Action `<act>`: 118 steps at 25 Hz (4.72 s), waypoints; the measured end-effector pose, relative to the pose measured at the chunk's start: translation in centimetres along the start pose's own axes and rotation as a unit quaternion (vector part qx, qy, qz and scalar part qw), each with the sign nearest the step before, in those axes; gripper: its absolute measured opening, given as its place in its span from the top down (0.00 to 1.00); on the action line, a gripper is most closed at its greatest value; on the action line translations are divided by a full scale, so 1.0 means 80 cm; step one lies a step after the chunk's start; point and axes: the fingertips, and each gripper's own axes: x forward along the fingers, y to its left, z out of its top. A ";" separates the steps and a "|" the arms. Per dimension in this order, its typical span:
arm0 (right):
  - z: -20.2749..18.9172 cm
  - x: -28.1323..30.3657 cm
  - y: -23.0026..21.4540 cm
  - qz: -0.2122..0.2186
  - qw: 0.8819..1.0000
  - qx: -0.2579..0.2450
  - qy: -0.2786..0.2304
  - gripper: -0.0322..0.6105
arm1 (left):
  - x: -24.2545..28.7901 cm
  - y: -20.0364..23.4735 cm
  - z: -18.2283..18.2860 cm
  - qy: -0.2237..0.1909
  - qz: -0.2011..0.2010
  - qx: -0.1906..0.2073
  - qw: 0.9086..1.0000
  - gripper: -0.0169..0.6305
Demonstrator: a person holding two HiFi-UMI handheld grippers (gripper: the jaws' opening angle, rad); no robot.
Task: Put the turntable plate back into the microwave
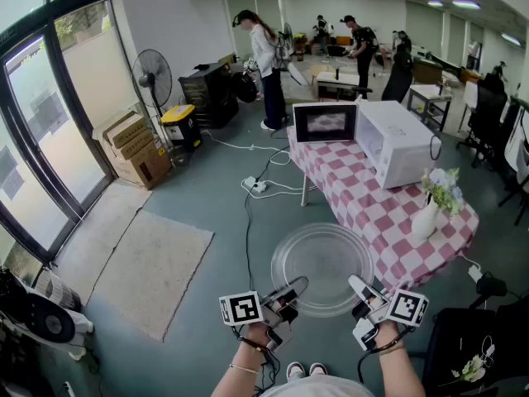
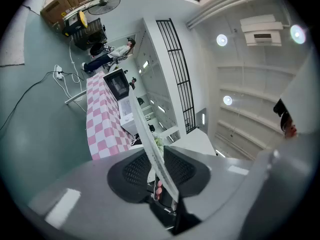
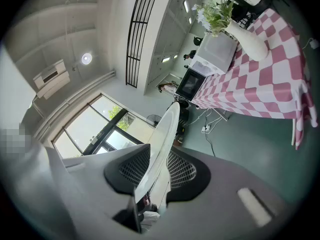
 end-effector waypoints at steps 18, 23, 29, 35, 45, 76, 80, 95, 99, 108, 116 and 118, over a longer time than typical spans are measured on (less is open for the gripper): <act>-0.009 0.033 0.007 -0.005 1.000 -0.020 0.007 0.79 | -0.013 0.013 0.032 0.004 -0.008 0.024 1.000 0.85; -0.013 0.047 0.008 0.004 1.000 -0.020 0.000 0.79 | -0.017 0.023 0.041 0.009 -0.018 0.013 1.000 0.86; -0.011 0.060 -0.006 -0.009 1.000 -0.009 -0.003 0.79 | -0.009 0.039 0.049 0.020 -0.015 0.003 1.000 0.86; 0.010 0.084 -0.029 -0.022 1.000 0.003 -0.007 0.79 | 0.016 0.060 0.075 0.030 -0.013 0.016 0.999 0.85; 0.095 0.161 -0.068 -0.017 1.000 0.000 -0.007 0.79 | 0.097 0.109 0.149 0.028 -0.013 0.011 0.999 0.85; 0.361 0.367 -0.211 -0.054 0.998 0.029 -0.001 0.79 | 0.363 0.254 0.370 0.053 -0.003 0.013 0.999 0.85; 0.382 0.379 -0.227 -0.064 0.997 0.035 -0.024 0.79 | 0.395 0.271 0.387 0.080 -0.016 0.015 0.997 0.85; 0.494 0.496 -0.274 -0.134 0.977 0.068 -0.154 0.79 | 0.539 0.350 0.532 0.220 -0.089 -0.007 0.971 0.85; 0.522 0.520 -0.284 -0.150 0.969 0.063 -0.185 0.79 | 0.576 0.371 0.558 0.255 -0.106 -0.018 0.961 0.85; 0.545 0.537 -0.309 -0.216 0.937 0.095 -0.259 0.79 | 0.632 0.401 0.588 0.328 -0.133 -0.035 0.935 0.86; 0.561 0.521 -0.318 -0.215 0.927 0.064 -0.301 0.79 | 0.666 0.417 0.553 0.377 -0.153 -0.073 0.911 0.87; 0.548 0.507 -0.336 -0.248 0.913 0.102 -0.308 0.79 | 0.673 0.421 0.544 0.382 -0.153 -0.085 0.908 0.87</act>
